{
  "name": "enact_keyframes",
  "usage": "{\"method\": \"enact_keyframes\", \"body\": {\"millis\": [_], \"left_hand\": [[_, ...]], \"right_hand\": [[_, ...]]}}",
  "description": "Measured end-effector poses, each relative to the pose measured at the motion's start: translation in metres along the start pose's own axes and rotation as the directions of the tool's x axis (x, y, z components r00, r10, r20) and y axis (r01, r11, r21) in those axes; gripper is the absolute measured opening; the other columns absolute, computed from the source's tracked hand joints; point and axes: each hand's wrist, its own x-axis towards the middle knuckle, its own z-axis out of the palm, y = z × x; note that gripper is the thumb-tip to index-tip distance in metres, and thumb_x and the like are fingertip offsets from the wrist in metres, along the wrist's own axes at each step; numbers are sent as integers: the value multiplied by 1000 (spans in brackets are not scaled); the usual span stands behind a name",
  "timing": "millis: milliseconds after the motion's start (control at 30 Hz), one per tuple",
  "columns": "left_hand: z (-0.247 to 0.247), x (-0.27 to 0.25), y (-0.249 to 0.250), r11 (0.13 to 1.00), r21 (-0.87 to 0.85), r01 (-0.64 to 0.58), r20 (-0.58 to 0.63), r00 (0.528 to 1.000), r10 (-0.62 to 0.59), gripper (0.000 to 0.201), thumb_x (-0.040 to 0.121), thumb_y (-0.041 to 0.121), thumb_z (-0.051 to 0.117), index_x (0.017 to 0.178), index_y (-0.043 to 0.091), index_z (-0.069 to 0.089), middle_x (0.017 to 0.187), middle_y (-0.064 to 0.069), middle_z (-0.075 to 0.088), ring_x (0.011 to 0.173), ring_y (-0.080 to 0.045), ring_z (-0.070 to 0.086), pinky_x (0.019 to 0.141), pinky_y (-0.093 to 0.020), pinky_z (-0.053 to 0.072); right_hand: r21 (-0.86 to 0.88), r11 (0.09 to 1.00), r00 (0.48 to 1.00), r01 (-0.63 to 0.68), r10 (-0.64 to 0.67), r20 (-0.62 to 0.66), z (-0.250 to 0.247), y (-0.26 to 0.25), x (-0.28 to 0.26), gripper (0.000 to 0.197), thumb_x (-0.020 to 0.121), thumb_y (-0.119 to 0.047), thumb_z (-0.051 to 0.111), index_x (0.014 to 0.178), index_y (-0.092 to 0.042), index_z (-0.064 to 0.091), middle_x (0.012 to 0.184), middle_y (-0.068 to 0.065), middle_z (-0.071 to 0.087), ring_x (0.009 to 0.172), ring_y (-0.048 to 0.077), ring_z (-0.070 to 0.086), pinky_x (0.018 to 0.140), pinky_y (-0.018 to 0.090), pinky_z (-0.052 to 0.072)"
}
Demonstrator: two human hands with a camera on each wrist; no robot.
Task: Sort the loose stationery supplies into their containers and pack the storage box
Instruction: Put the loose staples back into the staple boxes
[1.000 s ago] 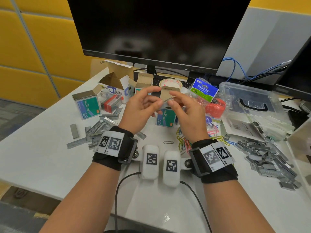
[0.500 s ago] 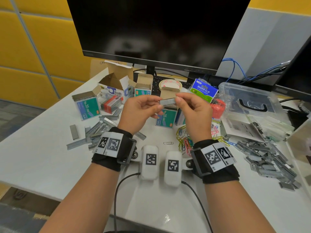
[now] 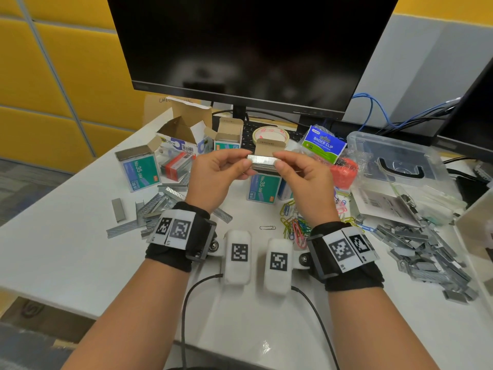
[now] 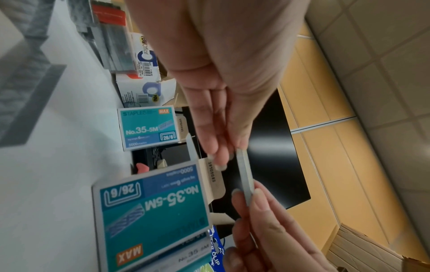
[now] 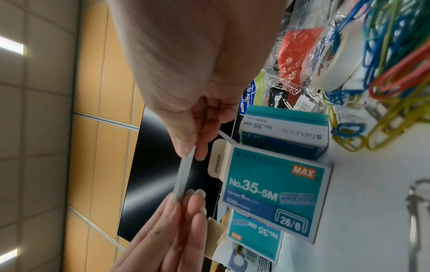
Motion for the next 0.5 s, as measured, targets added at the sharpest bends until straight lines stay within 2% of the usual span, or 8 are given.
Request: {"method": "enact_keyframes", "body": {"millis": [133,200,267,333,400,433,500], "left_hand": [[0,1,-3,998,66,-11,-10,1000,11,32,88,-1,59,115,18,58,88,3,68,75,-3,68,64,-16,55],[-1,3,-6,979,201,-8,-38,999,16,33,88,6,61,119,19,59,93,5,65,77,-2,61,63,-11,50],[-3,5,-9,936,352,-8,-54,998,29,33,90,12,60,122,18,60,103,6,59,82,-2,55,69,-6,46],[-4,5,-10,914,405,18,-60,998,7,32,92,13,58,123,19,61,106,6,55,89,-6,53,77,-10,46],[-3,5,-10,911,410,47,-38,999,-34,32,92,14,57,123,20,61,104,5,55,92,-11,55,82,-21,50],[-3,5,-11,909,413,62,-17,998,-61,32,92,15,57,123,20,61,102,5,55,94,-13,56,82,-26,51],[-2,5,-12,903,420,88,23,994,-108,31,92,17,57,122,22,61,102,2,57,94,-17,60,77,-25,52]], "right_hand": [[-82,995,993,49,-57,-108,2,0,0,17,86,-7,63,102,-10,70,92,0,65,79,-1,53,64,6,41],[-174,983,984,61,-88,-154,2,2,1,15,85,-8,65,99,-11,71,89,-4,64,77,-2,51,66,4,39],[-273,960,983,53,-98,-155,1,4,3,15,86,-11,65,99,-12,72,88,-11,60,84,4,49,69,1,35],[-356,933,989,41,-89,-119,-1,6,4,16,86,-14,64,100,-14,72,87,-14,57,93,9,46,71,3,31],[-415,909,994,35,-76,-82,-2,7,4,16,87,-16,64,101,-15,72,89,-12,59,101,14,46,76,11,31],[-428,903,995,32,-69,-71,-2,7,5,17,87,-16,64,101,-16,72,92,-9,61,106,16,46,80,15,31],[-435,900,997,16,-48,-64,-2,8,5,17,86,-16,64,101,-17,72,98,-2,65,113,19,45,84,17,31]]}}
